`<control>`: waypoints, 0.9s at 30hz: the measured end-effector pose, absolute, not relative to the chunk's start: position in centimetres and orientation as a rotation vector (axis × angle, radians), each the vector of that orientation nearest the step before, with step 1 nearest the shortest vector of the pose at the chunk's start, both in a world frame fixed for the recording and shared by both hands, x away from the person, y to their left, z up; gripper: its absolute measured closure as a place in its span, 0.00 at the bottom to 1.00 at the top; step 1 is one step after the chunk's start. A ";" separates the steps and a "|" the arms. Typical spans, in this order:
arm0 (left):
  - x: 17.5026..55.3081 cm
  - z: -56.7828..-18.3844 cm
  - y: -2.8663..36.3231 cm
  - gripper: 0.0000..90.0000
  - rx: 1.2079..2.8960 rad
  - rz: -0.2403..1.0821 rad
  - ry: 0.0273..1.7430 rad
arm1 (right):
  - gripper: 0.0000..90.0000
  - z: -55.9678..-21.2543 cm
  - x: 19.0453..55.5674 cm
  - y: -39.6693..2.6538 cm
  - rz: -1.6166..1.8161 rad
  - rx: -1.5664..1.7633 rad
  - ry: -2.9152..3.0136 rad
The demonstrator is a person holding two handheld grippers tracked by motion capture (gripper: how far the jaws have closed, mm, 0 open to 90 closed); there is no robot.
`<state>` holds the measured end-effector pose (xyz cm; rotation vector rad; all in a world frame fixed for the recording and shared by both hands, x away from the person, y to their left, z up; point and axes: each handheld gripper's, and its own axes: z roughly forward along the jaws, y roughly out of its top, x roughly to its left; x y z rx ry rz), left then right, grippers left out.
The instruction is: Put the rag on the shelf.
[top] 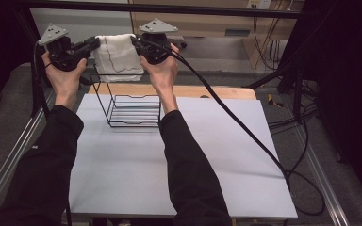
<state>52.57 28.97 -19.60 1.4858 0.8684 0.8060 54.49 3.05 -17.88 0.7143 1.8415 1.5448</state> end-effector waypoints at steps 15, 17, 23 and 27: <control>51.5 -21.6 28.8 0.93 1.519 0.783 0.856 | 0.92 -19.9 53.5 2.5 1.507 0.720 1.890; 51.4 -21.8 28.8 0.93 1.524 0.785 0.856 | 0.92 -20.1 53.3 2.5 1.507 0.720 1.893; 50.8 -22.0 29.1 0.93 1.526 0.783 0.847 | 0.92 -20.3 52.7 2.7 1.511 0.697 1.900; 50.2 -22.2 29.2 0.93 1.524 0.783 0.825 | 0.92 -20.4 52.1 2.6 1.517 0.683 1.897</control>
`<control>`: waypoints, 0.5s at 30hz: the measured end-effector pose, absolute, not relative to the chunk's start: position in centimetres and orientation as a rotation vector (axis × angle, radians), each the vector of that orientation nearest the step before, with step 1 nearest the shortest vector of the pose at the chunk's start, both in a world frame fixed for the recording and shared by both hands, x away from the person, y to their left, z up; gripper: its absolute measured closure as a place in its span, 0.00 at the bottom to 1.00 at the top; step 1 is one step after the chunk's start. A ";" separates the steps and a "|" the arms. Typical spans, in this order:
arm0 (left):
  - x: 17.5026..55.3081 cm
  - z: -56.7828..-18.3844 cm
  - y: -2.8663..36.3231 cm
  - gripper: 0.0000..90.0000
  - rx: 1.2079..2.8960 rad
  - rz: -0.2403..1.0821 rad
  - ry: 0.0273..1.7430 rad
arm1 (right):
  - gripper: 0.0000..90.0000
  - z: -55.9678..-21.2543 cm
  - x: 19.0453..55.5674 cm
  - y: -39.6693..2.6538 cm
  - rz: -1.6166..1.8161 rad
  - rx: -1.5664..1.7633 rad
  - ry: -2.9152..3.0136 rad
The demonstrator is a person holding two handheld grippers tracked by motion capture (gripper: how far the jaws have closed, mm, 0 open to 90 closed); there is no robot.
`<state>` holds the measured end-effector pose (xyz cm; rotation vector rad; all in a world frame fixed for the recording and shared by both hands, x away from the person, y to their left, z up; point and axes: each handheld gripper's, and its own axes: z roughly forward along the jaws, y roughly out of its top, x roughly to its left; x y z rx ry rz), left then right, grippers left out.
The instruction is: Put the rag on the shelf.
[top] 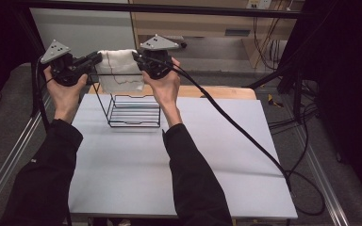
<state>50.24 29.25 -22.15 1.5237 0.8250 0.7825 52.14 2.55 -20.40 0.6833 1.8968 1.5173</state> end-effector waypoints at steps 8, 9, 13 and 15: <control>49.3 -22.0 29.2 0.93 1.527 0.793 0.797 | 0.92 -20.7 51.2 2.1 1.528 0.651 1.888; 49.2 -22.0 29.2 0.93 1.533 0.793 0.793 | 0.92 -20.8 51.1 2.1 1.533 0.654 1.889; 48.6 -22.4 29.3 0.93 1.529 0.784 0.789 | 0.92 -21.1 50.4 2.0 1.534 0.630 1.894; 48.4 -22.5 29.3 0.93 1.530 0.784 0.789 | 0.92 -21.2 50.1 1.9 1.538 0.624 1.899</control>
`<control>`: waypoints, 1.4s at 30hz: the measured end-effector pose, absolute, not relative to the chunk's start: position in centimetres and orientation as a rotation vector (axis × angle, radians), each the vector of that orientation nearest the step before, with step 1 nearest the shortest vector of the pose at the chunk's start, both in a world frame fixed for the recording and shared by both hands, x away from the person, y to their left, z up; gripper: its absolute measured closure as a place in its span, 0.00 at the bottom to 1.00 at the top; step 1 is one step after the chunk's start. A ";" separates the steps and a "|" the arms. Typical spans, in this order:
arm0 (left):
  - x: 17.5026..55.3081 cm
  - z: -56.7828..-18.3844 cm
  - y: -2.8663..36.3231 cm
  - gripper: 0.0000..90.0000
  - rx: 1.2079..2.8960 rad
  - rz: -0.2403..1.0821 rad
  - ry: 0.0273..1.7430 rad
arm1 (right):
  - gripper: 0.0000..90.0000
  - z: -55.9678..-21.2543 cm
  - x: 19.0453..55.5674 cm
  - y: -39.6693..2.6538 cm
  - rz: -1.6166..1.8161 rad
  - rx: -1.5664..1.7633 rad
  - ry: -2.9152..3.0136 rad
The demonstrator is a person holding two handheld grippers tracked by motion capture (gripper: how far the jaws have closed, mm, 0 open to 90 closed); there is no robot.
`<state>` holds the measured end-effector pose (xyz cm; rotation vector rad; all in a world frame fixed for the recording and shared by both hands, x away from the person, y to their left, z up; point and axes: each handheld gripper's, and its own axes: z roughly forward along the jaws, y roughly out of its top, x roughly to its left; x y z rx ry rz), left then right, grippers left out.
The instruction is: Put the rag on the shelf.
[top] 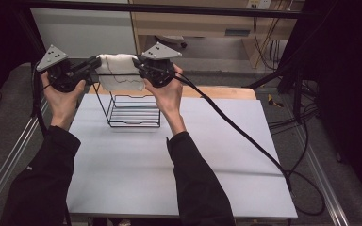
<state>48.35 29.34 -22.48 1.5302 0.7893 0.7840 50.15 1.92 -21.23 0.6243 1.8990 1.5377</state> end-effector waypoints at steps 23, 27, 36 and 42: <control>45.1 -23.0 30.0 0.87 1.593 0.777 0.840 | 0.92 -23.3 48.0 1.7 1.491 0.559 1.986; 44.8 -21.6 30.3 0.86 1.568 0.779 0.845 | 0.92 -23.5 47.9 1.8 1.486 0.550 1.992; 46.9 -19.5 28.7 0.98 1.617 0.744 0.890 | 0.92 -23.9 47.6 1.9 1.469 0.535 2.002; 48.9 -20.1 27.4 1.00 1.681 0.698 0.929 | 0.92 -24.0 47.5 1.8 1.468 0.532 2.009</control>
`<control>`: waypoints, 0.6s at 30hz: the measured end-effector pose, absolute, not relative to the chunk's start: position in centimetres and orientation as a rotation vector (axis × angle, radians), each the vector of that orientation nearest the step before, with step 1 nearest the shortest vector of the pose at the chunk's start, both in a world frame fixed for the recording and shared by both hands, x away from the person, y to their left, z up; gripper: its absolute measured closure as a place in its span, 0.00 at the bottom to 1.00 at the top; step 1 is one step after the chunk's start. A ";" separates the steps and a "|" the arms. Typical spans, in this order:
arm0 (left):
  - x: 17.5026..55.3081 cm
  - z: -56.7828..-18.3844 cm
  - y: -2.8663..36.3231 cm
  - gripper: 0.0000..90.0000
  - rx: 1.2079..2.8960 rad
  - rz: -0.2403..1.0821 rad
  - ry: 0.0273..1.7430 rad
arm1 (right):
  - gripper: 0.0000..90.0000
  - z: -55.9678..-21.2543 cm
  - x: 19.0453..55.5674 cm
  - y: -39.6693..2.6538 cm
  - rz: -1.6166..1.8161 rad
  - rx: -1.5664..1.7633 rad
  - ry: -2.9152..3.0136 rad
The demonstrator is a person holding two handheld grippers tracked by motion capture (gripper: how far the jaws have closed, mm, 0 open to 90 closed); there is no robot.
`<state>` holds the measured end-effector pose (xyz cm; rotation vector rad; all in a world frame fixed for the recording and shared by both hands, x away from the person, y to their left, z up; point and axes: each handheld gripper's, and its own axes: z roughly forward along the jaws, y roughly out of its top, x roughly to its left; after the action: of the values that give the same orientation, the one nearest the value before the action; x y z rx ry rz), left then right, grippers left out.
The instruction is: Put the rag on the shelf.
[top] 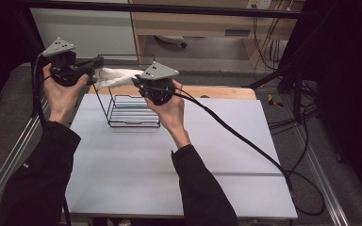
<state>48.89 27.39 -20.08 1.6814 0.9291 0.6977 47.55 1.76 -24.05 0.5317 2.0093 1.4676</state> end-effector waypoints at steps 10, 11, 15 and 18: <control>47.7 -22.5 27.9 1.00 1.725 0.636 0.909 | 0.90 -24.6 47.4 1.7 1.444 0.529 2.049; 47.5 -22.7 27.9 1.00 1.726 0.632 0.905 | 0.89 -24.6 47.4 1.7 1.441 0.529 2.053; 47.3 -23.6 28.1 1.00 1.728 0.619 0.902 | 0.88 -24.8 47.3 1.8 1.424 0.527 2.070; 47.2 -24.1 28.1 1.00 1.727 0.616 0.903 | 0.85 -24.9 47.2 1.8 1.422 0.528 2.078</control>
<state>47.22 28.09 -24.09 1.7265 0.9032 0.6160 47.24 1.81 -24.92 0.5278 2.0779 1.4216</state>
